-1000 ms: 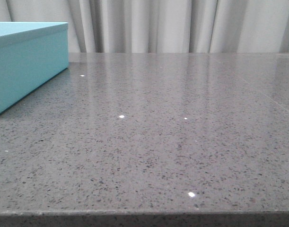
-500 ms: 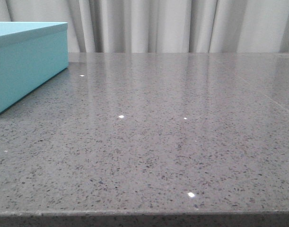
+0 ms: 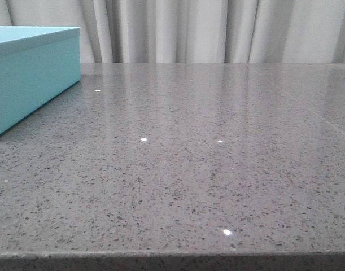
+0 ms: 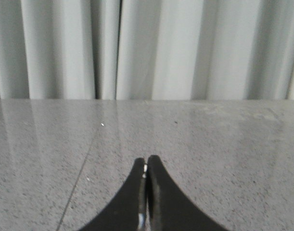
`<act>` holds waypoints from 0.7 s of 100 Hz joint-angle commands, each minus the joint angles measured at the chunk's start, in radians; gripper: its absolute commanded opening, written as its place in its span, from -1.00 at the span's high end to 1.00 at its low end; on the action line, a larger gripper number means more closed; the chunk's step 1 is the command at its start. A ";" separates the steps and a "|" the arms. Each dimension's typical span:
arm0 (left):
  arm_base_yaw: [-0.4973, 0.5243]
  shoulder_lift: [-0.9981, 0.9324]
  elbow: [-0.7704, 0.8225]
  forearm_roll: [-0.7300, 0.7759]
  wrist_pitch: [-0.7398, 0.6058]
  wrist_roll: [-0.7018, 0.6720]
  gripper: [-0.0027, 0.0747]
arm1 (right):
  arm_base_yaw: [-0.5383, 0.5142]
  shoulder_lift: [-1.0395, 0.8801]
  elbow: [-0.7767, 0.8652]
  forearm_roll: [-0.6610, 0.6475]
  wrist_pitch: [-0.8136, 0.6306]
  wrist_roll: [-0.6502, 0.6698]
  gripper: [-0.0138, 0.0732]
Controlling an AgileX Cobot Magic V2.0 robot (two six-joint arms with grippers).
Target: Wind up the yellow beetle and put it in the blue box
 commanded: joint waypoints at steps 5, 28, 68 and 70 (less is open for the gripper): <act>0.002 -0.032 0.021 -0.002 -0.075 -0.008 0.98 | -0.027 -0.015 0.014 0.094 -0.069 -0.091 0.84; 0.002 -0.032 0.021 -0.002 -0.075 -0.008 0.98 | -0.027 -0.061 0.022 0.092 0.046 -0.106 0.84; 0.002 -0.032 0.021 -0.002 -0.075 -0.008 0.98 | -0.027 -0.061 0.021 0.087 0.096 -0.106 0.84; 0.002 -0.032 0.021 -0.002 -0.075 -0.008 0.98 | -0.027 -0.061 0.021 0.087 0.096 -0.106 0.84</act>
